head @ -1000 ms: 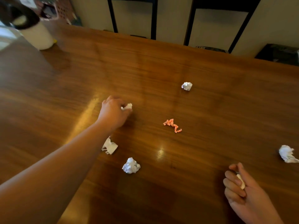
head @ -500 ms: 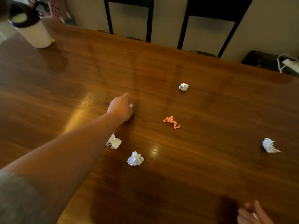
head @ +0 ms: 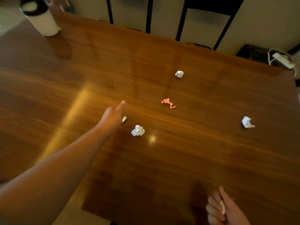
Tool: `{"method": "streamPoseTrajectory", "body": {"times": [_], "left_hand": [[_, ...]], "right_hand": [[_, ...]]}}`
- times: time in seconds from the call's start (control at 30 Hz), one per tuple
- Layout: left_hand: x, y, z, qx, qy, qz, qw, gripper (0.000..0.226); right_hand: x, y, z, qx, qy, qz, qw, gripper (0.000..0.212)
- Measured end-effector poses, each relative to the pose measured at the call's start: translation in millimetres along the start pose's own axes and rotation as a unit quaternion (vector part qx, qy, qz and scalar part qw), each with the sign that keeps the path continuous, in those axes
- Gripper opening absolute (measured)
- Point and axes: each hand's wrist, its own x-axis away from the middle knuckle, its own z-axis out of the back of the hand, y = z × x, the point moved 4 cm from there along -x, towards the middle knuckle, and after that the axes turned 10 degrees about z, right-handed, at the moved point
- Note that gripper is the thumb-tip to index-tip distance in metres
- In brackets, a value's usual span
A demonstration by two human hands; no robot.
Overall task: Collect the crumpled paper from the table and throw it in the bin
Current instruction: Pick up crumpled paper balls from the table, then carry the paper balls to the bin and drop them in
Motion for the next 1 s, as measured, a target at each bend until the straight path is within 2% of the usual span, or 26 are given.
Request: {"method": "streamPoseTrajectory", "body": {"times": [0.07,0.13,0.27,0.33,0.5,0.73,0.87,1.0], "left_hand": [[39,-28,4,0.083,-0.038,0.047,0.995,0.052],[82,-59,6,0.155,-0.090,0.076,0.981,0.043],[172,-124,3,0.298,-0.160,0.146,0.930,0.033],[219,-152,0,0.349,-0.171,0.176,0.904,0.032],[323,-215,-9,0.451,-0.199,0.187,0.850,0.046],[425,-293,8,0.535,-0.159,0.140,0.818,0.040],[466,-336,40,0.577,-0.077,0.133,0.802,0.038],[511,-390,82,0.636,0.007,0.129,0.761,0.032]], "right_hand": [[19,18,16,0.064,0.135,-0.020,0.988,0.035],[36,34,17,0.074,0.185,-0.039,0.979,0.037],[63,63,6,0.122,0.163,-0.090,0.975,0.029],[79,71,4,0.142,0.142,-0.097,0.975,0.025],[132,90,11,0.177,0.115,-0.126,0.969,0.025],[195,129,23,0.301,0.050,-0.121,0.945,0.026],[214,172,8,0.378,0.027,-0.142,0.915,0.027],[219,236,-22,0.448,-0.022,-0.174,0.877,0.026]]}}
